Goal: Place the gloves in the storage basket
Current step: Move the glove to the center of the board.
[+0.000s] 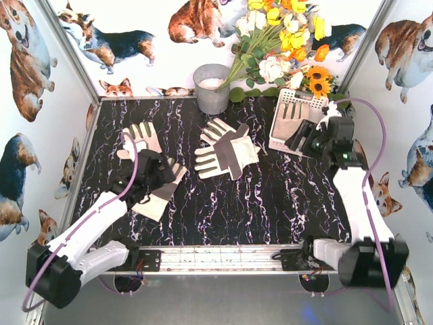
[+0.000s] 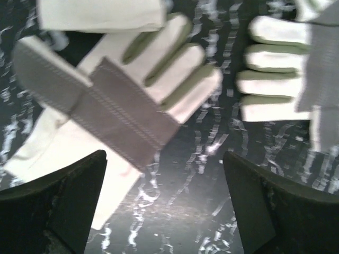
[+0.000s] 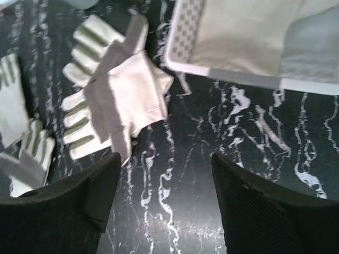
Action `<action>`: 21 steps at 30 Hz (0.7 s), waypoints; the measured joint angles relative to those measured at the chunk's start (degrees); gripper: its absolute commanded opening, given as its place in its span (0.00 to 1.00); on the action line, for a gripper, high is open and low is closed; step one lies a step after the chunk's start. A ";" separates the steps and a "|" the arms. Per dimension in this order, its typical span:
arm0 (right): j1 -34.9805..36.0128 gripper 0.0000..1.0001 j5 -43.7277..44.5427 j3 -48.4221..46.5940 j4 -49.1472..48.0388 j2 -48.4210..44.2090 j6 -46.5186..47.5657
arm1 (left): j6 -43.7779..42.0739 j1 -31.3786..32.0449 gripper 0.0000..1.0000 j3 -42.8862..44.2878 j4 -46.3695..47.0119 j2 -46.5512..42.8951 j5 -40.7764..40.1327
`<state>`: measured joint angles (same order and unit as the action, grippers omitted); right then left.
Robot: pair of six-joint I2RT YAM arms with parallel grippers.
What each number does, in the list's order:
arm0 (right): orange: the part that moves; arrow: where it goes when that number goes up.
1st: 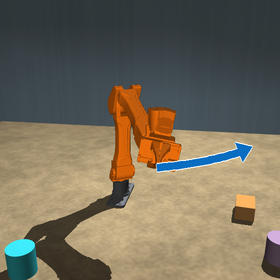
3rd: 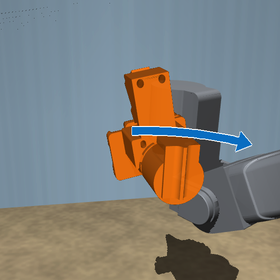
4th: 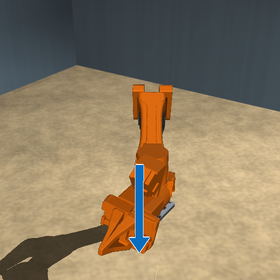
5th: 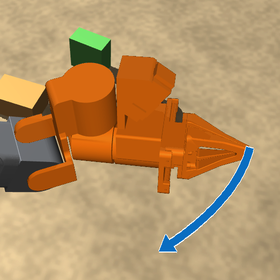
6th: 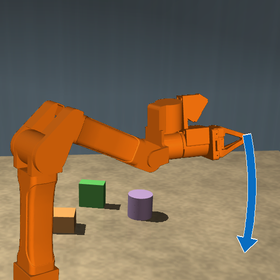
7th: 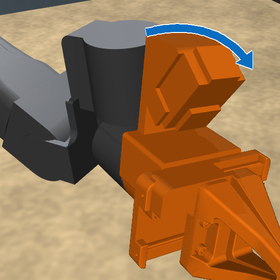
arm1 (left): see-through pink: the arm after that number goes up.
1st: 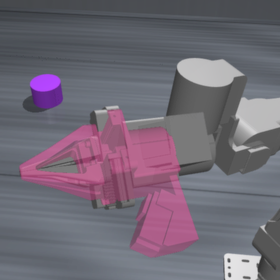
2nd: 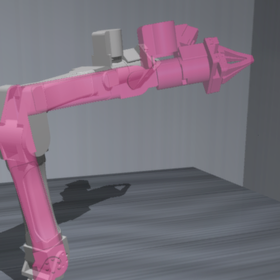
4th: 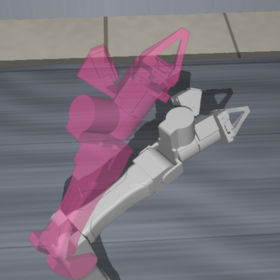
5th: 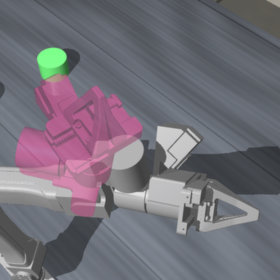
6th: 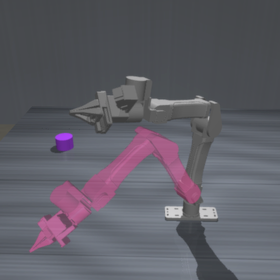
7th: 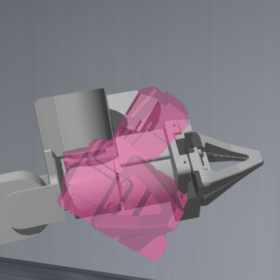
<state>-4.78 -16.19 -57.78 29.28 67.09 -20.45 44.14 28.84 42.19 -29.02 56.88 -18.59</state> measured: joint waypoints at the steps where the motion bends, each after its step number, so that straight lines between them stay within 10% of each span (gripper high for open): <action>1: 0.85 0.70 -0.33 0.85 -0.11 -2.25 -0.04 | -0.26 -1.86 0.79 -0.85 -0.79 0.00 0.44; 11: 9.40 0.69 -3.98 12.15 2.86 -15.56 -2.67 | -7.80 -21.88 0.70 -5.88 -1.55 7.58 8.02; 21: 13.00 0.69 -7.87 20.22 7.85 -24.17 -6.08 | -14.69 -27.06 0.58 -5.42 3.69 20.50 10.82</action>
<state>8.23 -24.05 -37.56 37.12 42.92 -26.52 29.45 1.78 36.77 -25.32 77.38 -7.77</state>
